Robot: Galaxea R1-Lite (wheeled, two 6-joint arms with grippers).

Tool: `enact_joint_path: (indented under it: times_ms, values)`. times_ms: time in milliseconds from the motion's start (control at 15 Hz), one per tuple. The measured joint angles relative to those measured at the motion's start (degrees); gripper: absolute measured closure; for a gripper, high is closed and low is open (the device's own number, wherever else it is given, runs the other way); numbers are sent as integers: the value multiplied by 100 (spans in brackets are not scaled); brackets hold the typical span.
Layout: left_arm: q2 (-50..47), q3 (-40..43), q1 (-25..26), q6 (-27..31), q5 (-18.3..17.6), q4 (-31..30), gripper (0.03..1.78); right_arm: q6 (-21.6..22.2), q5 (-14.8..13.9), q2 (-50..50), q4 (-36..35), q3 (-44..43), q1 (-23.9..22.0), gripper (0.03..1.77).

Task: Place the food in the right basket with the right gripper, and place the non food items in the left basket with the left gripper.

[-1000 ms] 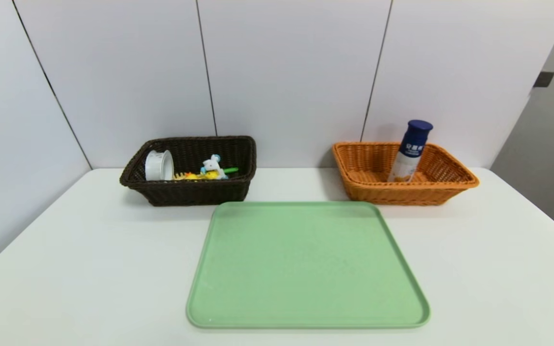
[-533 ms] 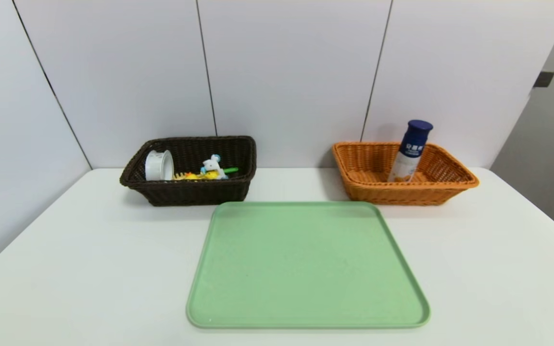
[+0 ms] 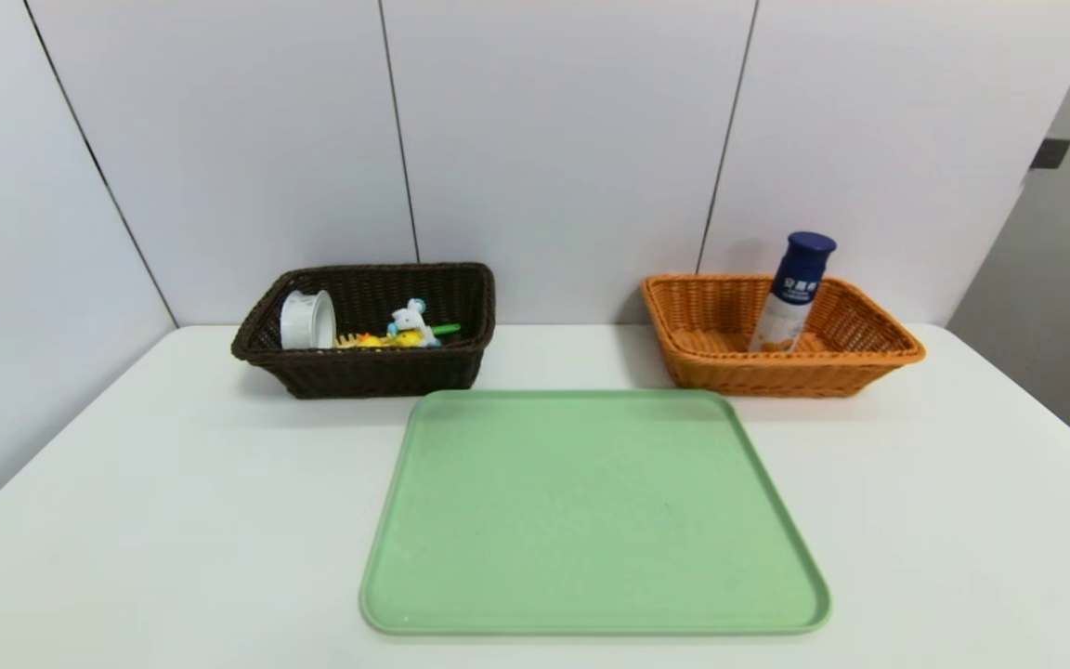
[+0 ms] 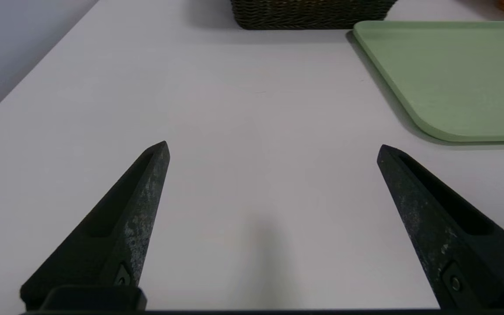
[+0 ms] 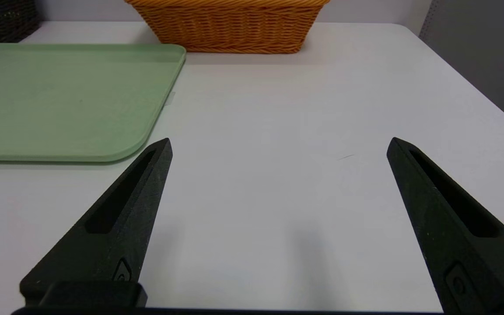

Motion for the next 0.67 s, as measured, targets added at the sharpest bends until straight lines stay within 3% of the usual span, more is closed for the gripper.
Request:
enact_joint_path:
  times_ms: [67, 267, 667]
  values:
    - [0, 22, 0, 68, 176, -1, 12, -16, 0, 0, -2, 0, 0, 11]
    - [2, 134, 0, 463, 144, -105, 12, 2, -7, 0, 9, 0, 0, 11]
    - [0, 179, 0, 332, 127, -116, 12, 6, -7, 0, 6, 0, 0, 11]
